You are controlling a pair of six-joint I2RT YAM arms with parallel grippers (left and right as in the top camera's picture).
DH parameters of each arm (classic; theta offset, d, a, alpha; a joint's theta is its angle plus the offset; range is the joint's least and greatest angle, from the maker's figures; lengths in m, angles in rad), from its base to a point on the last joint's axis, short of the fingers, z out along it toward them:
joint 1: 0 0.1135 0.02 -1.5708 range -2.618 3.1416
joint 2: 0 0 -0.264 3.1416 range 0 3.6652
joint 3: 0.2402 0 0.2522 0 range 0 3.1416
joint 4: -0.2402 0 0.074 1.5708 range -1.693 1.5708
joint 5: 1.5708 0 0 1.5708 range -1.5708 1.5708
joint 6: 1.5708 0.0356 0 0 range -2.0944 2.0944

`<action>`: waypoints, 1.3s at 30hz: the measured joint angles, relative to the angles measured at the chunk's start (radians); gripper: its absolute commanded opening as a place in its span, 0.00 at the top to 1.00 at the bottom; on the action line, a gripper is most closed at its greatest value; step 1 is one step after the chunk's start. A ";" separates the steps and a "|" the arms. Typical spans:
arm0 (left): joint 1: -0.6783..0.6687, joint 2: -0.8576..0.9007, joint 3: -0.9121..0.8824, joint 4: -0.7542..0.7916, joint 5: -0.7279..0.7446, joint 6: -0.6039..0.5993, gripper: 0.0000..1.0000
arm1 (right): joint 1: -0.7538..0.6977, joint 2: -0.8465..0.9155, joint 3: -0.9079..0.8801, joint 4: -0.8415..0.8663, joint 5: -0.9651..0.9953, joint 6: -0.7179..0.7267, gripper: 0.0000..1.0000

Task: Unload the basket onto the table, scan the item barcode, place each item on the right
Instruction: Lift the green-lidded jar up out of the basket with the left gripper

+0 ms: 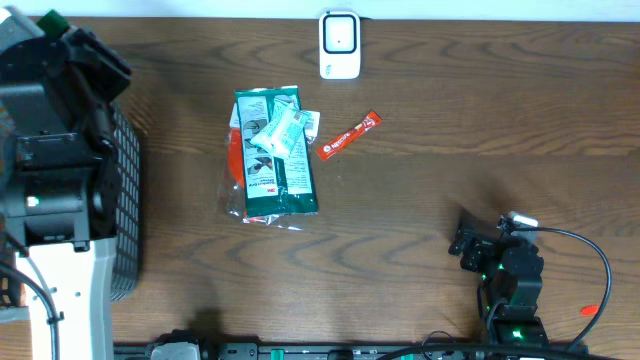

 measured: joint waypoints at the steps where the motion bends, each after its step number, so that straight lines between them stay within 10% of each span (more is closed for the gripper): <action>1: -0.013 0.000 0.000 0.006 -0.015 0.023 0.75 | 0.000 0.000 0.000 0.000 0.000 0.000 0.01; 21: -0.129 0.193 0.000 0.032 -0.280 0.355 0.81 | 0.000 0.000 0.000 -0.007 0.000 0.000 0.01; 39: -0.129 0.208 0.000 0.203 -0.389 0.294 0.88 | 0.000 0.000 0.000 -0.023 0.000 0.000 0.01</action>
